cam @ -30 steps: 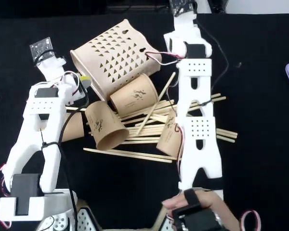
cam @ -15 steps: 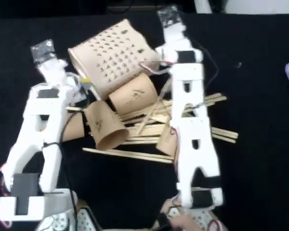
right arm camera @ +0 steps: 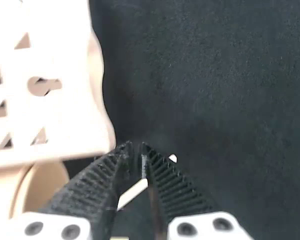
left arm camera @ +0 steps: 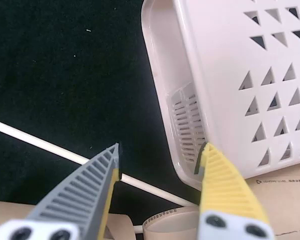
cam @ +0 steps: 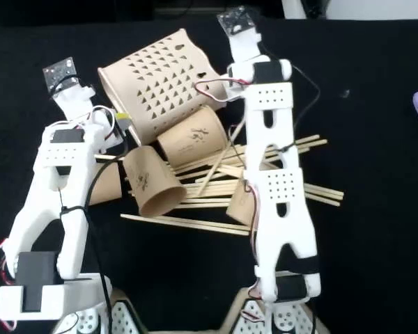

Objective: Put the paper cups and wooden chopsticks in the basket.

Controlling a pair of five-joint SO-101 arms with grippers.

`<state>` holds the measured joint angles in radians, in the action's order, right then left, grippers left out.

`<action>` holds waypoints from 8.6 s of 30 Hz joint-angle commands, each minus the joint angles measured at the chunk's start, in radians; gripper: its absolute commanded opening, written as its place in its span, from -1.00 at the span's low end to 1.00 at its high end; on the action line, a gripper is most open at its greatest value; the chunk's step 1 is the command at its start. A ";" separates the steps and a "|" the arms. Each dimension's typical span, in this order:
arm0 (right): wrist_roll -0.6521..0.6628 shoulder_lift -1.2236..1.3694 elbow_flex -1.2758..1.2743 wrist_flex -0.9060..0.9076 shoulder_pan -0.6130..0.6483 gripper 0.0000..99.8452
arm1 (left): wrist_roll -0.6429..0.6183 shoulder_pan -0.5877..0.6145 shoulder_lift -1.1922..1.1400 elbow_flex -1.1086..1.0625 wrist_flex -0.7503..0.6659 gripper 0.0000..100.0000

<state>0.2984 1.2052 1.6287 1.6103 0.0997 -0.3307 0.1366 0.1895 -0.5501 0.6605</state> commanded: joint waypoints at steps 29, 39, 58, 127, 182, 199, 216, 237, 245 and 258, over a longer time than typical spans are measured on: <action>-0.069 0.171 0.042 -0.413 -0.069 -0.98 | -0.003 -0.018 -0.005 -0.016 -0.018 -0.60; 0.157 0.101 0.041 -0.144 0.009 -0.98 | -0.003 -0.008 -0.091 -0.015 -0.049 -0.60; 0.150 -0.005 0.039 0.150 0.021 -0.98 | 0.003 -0.008 -0.074 -0.016 -0.046 -0.60; -0.115 -0.552 -1.225 -0.865 0.017 -0.56 | -0.158 0.010 -0.084 -0.193 -0.411 -0.60; -0.295 -1.015 -1.943 -1.112 -0.207 -0.56 | -0.020 0.048 -1.547 2.210 0.331 -0.60; -0.301 -1.013 -1.943 -1.132 -0.255 -0.56 | 0.175 -0.137 -1.439 2.212 0.740 -0.60; 0.140 -0.983 -1.541 -0.677 -0.176 -0.54 | 0.189 -0.096 -1.237 2.212 0.763 -0.60; 0.485 -0.762 -1.061 -0.209 -0.064 -0.41 | 0.190 -0.002 -1.137 2.035 1.102 -0.60; 0.454 -0.690 -1.132 -0.276 -0.035 -0.42 | 0.189 -0.005 -1.128 1.945 1.102 -0.60; 0.448 -0.694 -1.119 -0.222 -0.043 -0.42 | 0.227 0.021 -1.117 1.942 1.103 -0.68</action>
<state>0.7618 0.5455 0.5148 1.3556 0.0537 -0.1281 0.1289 -1.0196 1.3863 1.7545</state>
